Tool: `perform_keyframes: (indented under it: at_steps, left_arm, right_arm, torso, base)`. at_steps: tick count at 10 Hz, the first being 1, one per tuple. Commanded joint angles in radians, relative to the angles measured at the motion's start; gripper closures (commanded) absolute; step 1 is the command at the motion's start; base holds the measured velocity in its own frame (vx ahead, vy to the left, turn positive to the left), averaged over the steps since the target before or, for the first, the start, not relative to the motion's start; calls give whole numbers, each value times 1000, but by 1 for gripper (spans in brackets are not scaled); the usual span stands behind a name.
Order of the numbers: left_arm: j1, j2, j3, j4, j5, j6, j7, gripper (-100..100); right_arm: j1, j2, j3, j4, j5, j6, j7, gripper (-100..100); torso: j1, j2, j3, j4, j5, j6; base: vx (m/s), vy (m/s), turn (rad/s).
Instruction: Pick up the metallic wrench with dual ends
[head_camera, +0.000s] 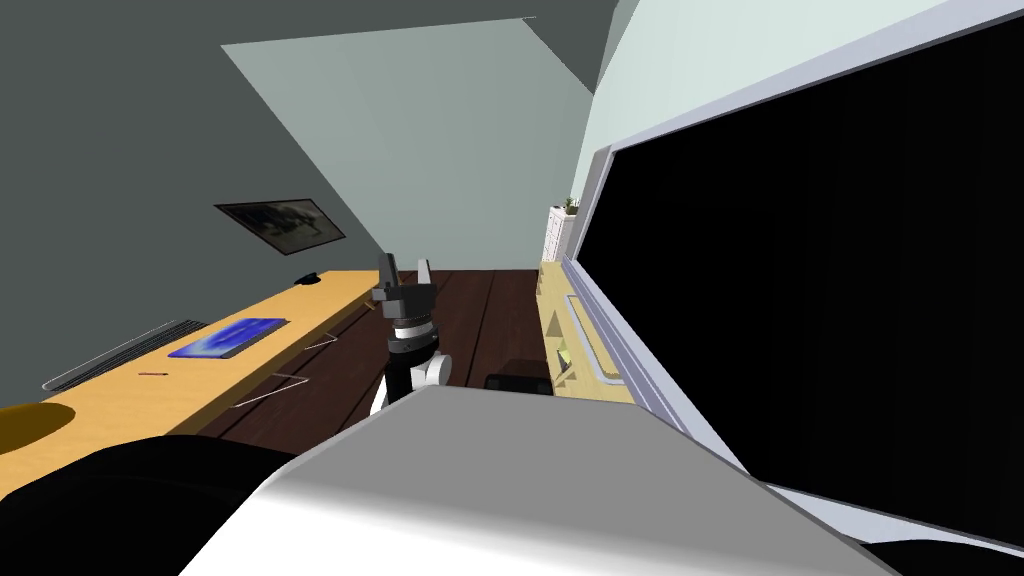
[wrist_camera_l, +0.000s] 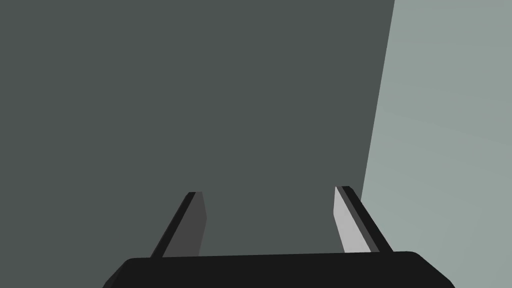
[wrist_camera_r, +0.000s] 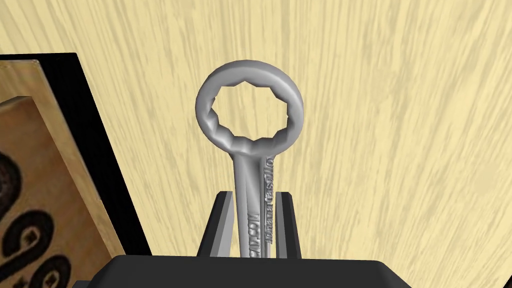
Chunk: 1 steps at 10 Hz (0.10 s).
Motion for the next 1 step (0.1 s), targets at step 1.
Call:
perform_keyframes:
  at_steps: [1]
  left_arm:
    - [0, 0, 0, 0, 0, 0, 0, 0]
  right_arm:
    - [0, 0, 0, 0, 0, 0, 0, 0]
  torso:
    - [0, 0, 0, 0, 0, 0]
  base:
    - [5, 5, 2]
